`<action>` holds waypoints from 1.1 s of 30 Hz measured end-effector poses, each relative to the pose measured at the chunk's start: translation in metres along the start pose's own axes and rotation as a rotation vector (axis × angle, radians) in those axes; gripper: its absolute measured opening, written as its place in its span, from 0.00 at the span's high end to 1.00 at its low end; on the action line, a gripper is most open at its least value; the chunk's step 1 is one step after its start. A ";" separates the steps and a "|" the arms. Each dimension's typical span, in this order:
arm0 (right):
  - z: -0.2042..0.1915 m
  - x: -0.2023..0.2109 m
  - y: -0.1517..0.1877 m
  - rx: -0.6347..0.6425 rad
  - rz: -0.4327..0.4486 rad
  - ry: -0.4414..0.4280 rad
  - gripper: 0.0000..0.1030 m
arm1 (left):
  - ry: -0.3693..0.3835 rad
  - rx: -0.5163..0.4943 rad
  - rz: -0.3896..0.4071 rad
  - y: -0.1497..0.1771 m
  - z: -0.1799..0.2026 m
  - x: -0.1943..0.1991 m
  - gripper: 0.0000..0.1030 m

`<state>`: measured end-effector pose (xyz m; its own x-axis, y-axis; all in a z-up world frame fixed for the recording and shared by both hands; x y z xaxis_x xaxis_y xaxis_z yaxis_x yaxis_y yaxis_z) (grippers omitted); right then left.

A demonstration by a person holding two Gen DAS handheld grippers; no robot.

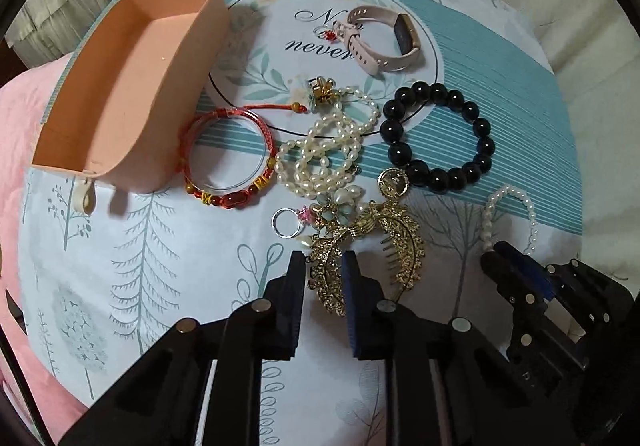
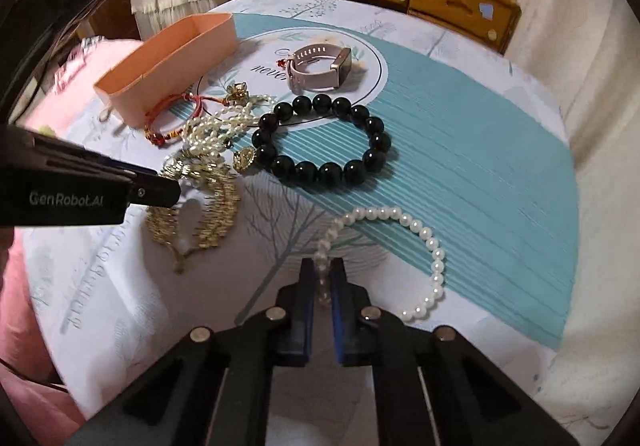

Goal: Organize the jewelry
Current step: 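Lower the right tool onto the white pearl bracelet and close it, then carry the pearl bracelet into the peach tray and open the right tool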

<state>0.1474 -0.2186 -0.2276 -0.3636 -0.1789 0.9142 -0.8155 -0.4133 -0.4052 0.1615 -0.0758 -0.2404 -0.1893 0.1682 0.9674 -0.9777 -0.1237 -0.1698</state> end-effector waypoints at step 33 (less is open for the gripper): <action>-0.002 0.102 0.004 -0.345 0.147 0.016 0.93 | 0.125 -0.285 -0.037 0.021 -0.009 0.011 0.48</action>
<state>0.1065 -0.2370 -0.1363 -0.4934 -0.1987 0.8468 -0.8566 -0.0581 -0.5127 0.1383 -0.0673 -0.2348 -0.1455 0.2886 0.9463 -0.9669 0.1612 -0.1978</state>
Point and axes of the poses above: each gripper's, at about its wrist camera, not at the fingertips, and x roughly against the way its jaws point, z to its right, y to its underside, the point moved 4 cm from there along -x, roughly the way its jaws point, and after that the axes turned 5 degrees about y, right-handed, at the moved point
